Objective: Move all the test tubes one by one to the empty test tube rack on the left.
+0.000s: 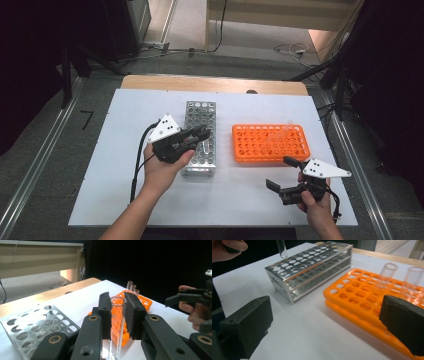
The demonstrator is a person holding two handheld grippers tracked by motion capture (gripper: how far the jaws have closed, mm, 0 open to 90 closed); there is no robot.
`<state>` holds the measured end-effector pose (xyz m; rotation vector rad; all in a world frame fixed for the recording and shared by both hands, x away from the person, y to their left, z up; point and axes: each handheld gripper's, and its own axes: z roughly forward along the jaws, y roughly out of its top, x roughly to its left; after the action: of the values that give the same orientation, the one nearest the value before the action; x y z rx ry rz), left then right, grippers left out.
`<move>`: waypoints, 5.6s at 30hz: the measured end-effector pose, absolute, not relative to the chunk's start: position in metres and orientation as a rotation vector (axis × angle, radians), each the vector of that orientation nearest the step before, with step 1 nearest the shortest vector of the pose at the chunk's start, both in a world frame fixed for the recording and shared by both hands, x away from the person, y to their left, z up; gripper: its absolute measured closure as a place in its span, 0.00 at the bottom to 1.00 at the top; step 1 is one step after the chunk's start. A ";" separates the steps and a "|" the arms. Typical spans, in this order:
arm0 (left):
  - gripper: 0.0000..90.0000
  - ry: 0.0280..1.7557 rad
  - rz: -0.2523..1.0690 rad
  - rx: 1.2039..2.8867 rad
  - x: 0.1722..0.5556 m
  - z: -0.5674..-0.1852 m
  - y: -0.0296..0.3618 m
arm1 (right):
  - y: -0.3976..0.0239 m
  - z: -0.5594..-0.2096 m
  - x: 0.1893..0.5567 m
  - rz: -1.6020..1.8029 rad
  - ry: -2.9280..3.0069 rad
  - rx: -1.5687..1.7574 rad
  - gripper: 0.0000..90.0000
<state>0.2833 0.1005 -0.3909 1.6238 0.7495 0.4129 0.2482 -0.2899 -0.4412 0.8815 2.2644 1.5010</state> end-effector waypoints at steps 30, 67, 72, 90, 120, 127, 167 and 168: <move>0.84 0.854 0.480 1.581 0.399 -0.394 0.092 | -0.333 -0.451 0.258 1.461 2.205 0.988 0.00; 0.84 1.001 0.557 1.660 0.454 -0.421 0.073 | -0.334 -0.452 0.258 1.488 2.206 1.005 0.00; 0.84 1.008 0.550 1.692 0.454 -0.423 0.071 | -0.334 -0.452 0.258 1.490 2.206 1.003 0.00; 0.83 1.022 0.497 1.762 0.455 -0.428 0.071 | -0.333 -0.452 0.259 1.490 2.210 1.000 0.00; 0.10 0.942 0.364 1.658 0.403 -0.405 0.097 | -0.326 -0.453 0.263 1.469 2.238 0.981 0.00; 0.00 0.906 0.376 1.658 0.369 -0.403 0.110 | -0.321 -0.451 0.263 1.461 2.233 0.985 0.00; 0.00 0.871 0.401 1.608 0.232 -0.437 0.147 | -0.253 -0.470 0.324 1.261 2.153 1.305 0.57; 0.00 0.869 0.400 1.611 0.232 -0.438 0.146 | -0.252 -0.471 0.325 1.256 2.140 1.321 0.60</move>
<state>0.2322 0.1459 -0.4376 1.6110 0.8690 0.4000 0.3251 -0.2524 -0.4710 1.3214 2.1400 1.2561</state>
